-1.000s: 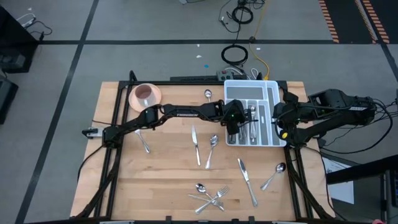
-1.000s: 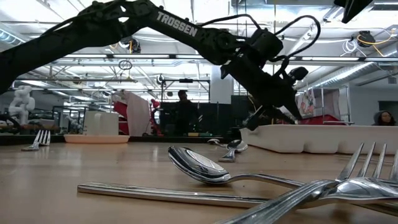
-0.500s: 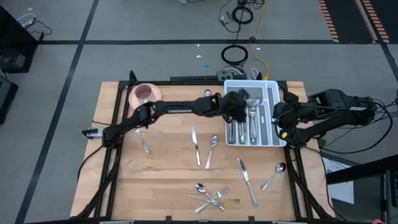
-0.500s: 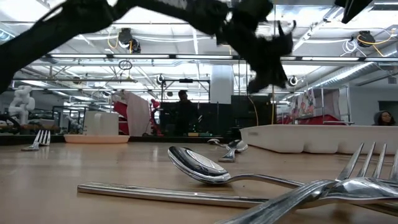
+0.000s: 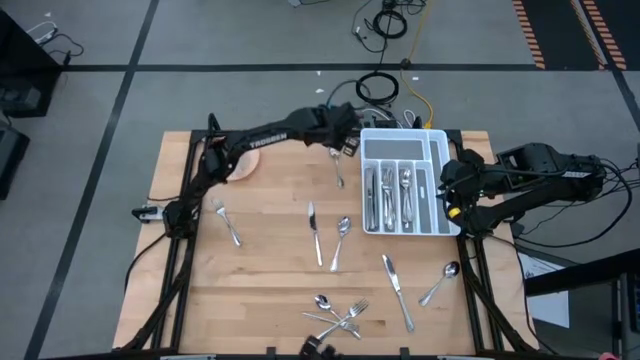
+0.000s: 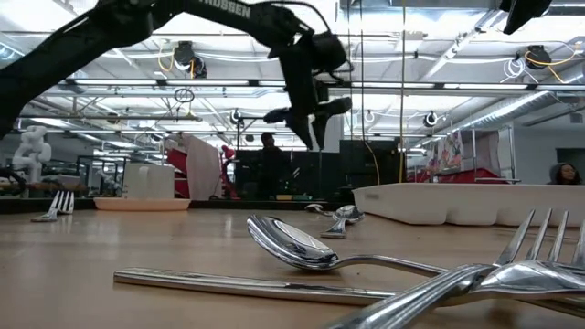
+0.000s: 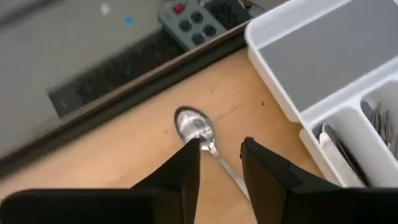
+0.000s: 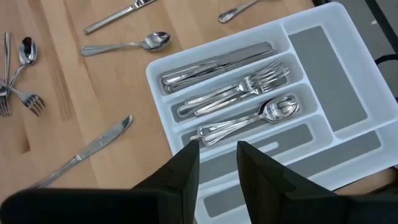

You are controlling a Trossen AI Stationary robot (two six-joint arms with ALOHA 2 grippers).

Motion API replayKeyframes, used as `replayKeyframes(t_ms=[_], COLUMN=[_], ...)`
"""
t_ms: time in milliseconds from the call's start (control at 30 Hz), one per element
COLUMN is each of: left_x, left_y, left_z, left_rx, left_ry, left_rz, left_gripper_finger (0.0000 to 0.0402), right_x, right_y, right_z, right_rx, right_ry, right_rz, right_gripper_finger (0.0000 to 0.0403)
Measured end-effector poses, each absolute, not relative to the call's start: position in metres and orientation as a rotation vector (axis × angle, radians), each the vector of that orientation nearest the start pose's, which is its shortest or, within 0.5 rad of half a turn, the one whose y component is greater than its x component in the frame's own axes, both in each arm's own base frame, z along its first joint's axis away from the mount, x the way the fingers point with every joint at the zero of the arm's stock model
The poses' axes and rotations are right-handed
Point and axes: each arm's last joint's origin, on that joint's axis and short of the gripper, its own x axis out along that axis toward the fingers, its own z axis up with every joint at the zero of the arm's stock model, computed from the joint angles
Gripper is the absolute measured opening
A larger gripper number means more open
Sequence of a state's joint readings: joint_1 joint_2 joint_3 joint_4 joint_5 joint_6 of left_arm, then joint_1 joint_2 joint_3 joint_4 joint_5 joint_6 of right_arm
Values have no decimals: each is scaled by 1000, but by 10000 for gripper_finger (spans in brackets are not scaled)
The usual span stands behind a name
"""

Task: Sort silverware
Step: Put the silver spoon into the white cutlery tray

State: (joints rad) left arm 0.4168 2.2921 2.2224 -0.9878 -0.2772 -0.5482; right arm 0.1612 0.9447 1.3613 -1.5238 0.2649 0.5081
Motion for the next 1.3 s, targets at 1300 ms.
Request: replayKeyframes(t_ms=[1300], left_x=[460], left_y=[213], left_z=[177], left_rx=[-1196], left_ry=[898], left_rz=[1087], left_gripper_finger=[221], right_x=[111], right_y=[11], right_z=[388], right_rx=[194], right_ry=[982], right_rz=[-320], right_gripper_finger=[100])
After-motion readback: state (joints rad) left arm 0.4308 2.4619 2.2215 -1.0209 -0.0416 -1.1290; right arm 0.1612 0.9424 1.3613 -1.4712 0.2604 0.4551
